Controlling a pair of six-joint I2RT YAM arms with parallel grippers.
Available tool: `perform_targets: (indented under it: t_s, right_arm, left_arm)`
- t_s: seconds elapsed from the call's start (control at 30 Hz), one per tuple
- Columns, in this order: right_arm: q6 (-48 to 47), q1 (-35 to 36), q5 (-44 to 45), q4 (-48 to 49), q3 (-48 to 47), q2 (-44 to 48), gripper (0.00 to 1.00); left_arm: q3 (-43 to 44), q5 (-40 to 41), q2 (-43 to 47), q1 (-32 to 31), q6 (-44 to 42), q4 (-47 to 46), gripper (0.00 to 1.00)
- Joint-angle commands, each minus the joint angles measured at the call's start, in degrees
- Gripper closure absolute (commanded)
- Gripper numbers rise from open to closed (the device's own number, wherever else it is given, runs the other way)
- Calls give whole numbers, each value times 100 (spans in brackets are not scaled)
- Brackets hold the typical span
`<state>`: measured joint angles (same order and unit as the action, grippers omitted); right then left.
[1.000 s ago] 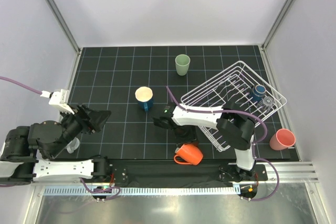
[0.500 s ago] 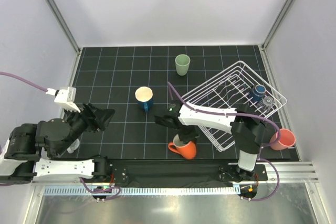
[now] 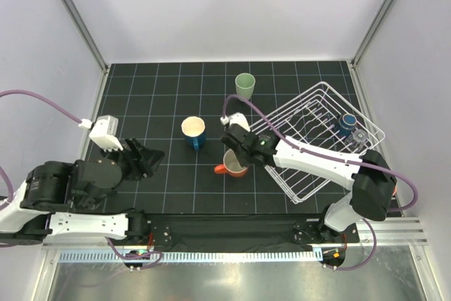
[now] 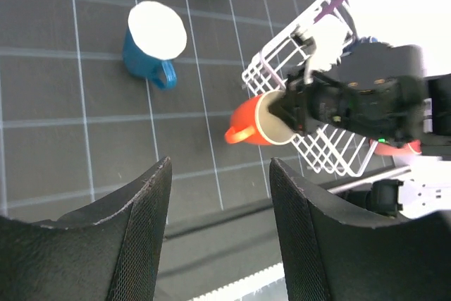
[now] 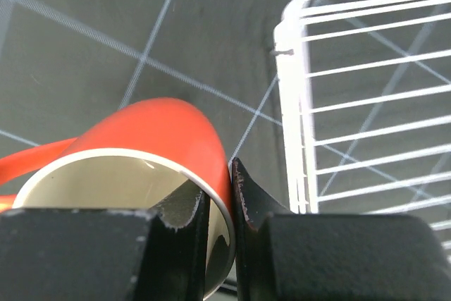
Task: Load the cups into the dish rack
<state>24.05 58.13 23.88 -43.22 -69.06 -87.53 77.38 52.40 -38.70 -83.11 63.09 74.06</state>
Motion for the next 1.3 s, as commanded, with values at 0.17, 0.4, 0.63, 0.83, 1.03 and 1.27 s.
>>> perform_targets:
  t_s: [0.17, 0.4, 0.63, 0.83, 1.03, 1.27]
  right_arm:
    - [-1386, 49, -1455, 1246, 1165, 587, 96]
    - [-1421, 49, -1834, 1133, 1167, 719, 55]
    - [-1052, 14, -1308, 61, 412, 1229, 31]
    - [-140, -380, -429, -1565, -248, 1983, 25]
    - [503, -1039, -357, -2419, -91, 2792, 19]
    - [890, -1401, -630, -2428, 428, 3961, 16]
  left_arm:
    - [-460, -713, -349, 14, 1197, 460, 43]
    - [-637, -1152, -919, 93, 636, 128, 40]
    - [-882, -2812, -1597, 1506, -744, -848, 38]
    - [-769, -4437, -2517, 2720, -1676, -1921, 36]
    - [-391, -5582, -3896, 2985, -2221, -2519, 25]
    - [22, -5926, -5085, 2897, -2846, -2397, 30]
